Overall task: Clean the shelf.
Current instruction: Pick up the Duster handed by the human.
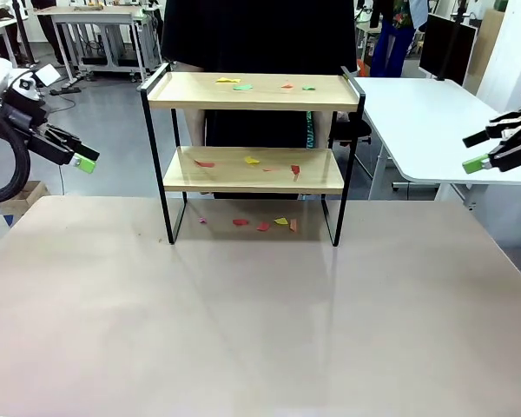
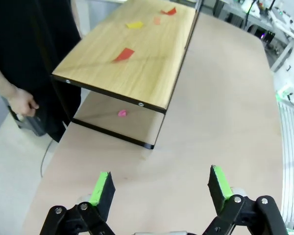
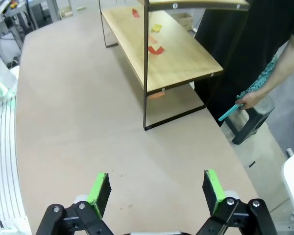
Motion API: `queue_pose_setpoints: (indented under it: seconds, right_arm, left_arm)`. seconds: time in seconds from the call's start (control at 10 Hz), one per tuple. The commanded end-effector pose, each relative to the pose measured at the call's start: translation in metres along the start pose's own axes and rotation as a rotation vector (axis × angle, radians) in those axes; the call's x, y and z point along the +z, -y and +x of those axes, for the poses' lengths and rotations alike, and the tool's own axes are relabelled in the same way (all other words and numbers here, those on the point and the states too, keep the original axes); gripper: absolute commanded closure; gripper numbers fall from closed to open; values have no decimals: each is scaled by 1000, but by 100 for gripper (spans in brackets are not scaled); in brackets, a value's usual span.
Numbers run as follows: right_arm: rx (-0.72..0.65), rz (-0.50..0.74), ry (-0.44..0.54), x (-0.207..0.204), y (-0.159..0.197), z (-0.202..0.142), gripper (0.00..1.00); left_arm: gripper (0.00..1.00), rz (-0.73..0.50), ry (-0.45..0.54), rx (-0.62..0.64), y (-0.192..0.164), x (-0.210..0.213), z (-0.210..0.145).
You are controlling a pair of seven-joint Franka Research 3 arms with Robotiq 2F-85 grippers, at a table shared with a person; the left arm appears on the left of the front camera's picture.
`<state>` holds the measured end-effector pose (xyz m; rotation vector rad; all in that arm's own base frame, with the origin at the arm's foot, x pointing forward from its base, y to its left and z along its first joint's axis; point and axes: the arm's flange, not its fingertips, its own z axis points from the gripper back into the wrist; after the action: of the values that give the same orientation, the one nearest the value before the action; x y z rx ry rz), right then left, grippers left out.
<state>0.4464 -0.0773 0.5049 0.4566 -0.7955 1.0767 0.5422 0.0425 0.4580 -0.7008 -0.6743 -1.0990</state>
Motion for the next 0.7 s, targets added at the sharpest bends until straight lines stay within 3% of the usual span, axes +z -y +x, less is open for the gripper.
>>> queue_pose_setpoints:
  seconds: [0.0, 0.3, 0.6]
  right_arm:
    - [36, 77, 75, 1, 60, -26, 0]
    - [75, 113, 247, -1, 103, -73, 0]
    - [36, 140, 397, -6, 139, -118, 0]
  left_arm:
    - [0, -40, 102, 12, -55, -1, -20]
    - [0, -149, 260, -33, -94, -4, -52]
    - [0, -180, 419, -67, -126, 3, -90]
